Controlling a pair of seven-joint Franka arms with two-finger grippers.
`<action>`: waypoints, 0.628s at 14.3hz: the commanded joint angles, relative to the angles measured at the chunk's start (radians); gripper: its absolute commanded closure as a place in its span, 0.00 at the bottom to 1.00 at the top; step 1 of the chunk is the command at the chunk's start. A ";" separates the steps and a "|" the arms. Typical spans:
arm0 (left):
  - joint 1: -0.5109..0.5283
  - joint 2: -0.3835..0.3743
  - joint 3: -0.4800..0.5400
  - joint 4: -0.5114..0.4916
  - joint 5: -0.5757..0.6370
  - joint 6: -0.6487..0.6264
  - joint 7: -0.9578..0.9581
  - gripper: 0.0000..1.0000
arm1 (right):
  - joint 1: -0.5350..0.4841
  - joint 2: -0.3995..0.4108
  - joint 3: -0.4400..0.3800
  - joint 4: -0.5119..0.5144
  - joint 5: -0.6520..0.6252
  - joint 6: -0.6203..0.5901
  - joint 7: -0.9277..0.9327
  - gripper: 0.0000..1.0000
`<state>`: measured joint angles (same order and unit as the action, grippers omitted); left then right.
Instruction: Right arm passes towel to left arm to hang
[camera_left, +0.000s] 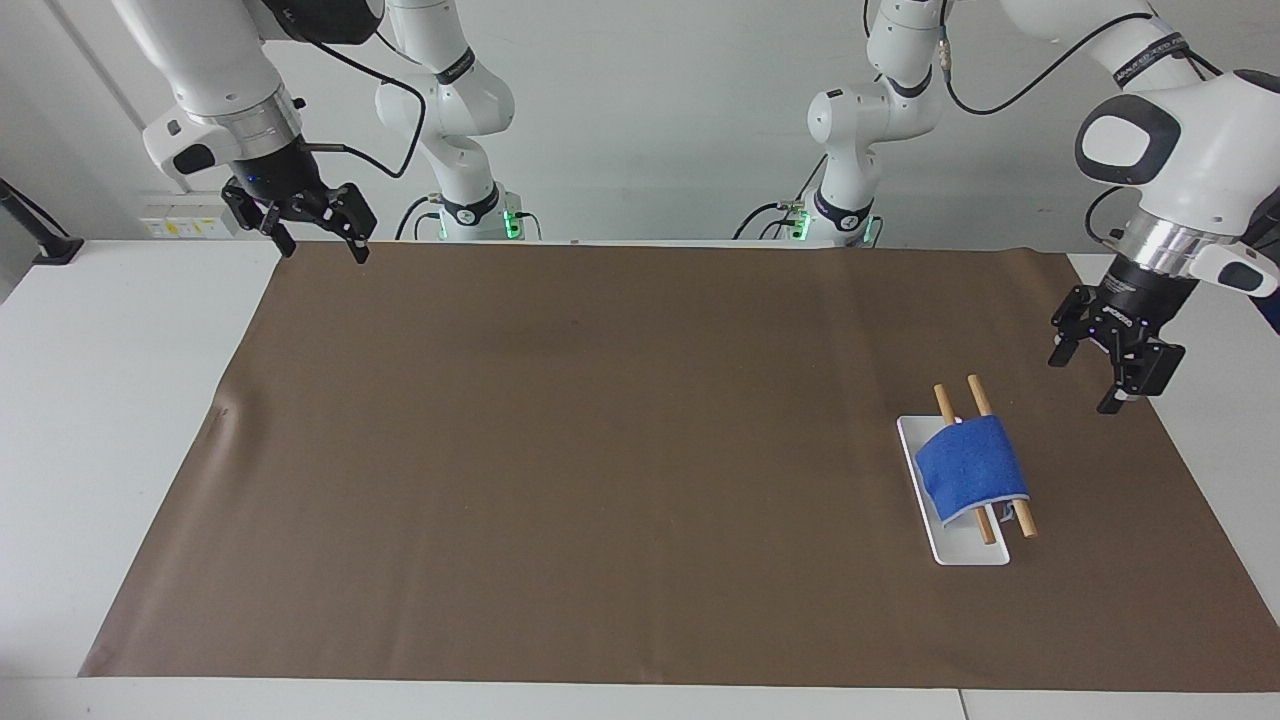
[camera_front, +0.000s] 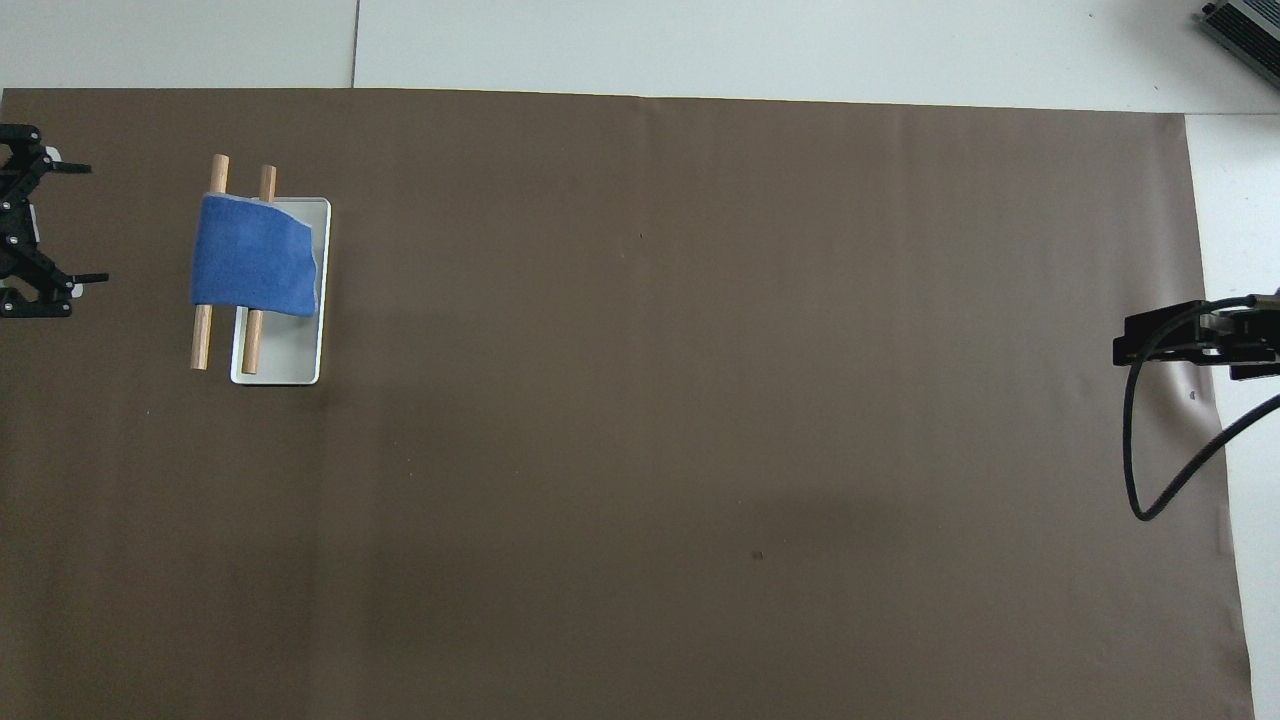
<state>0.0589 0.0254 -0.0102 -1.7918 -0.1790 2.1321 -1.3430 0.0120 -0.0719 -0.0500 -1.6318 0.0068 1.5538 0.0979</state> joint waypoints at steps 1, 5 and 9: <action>-0.070 -0.065 0.009 -0.006 0.038 -0.128 0.022 0.00 | -0.004 -0.006 0.004 -0.014 0.007 0.020 0.023 0.00; -0.162 -0.085 -0.007 -0.003 0.042 -0.202 0.022 0.00 | 0.006 -0.009 0.004 -0.017 0.004 0.023 0.025 0.00; -0.134 -0.097 0.007 0.009 0.042 -0.302 0.334 0.00 | 0.006 -0.009 0.004 -0.020 0.004 0.023 0.023 0.00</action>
<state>-0.0933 -0.0547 -0.0207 -1.7907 -0.1555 1.9005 -1.1838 0.0210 -0.0719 -0.0498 -1.6324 0.0068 1.5538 0.1035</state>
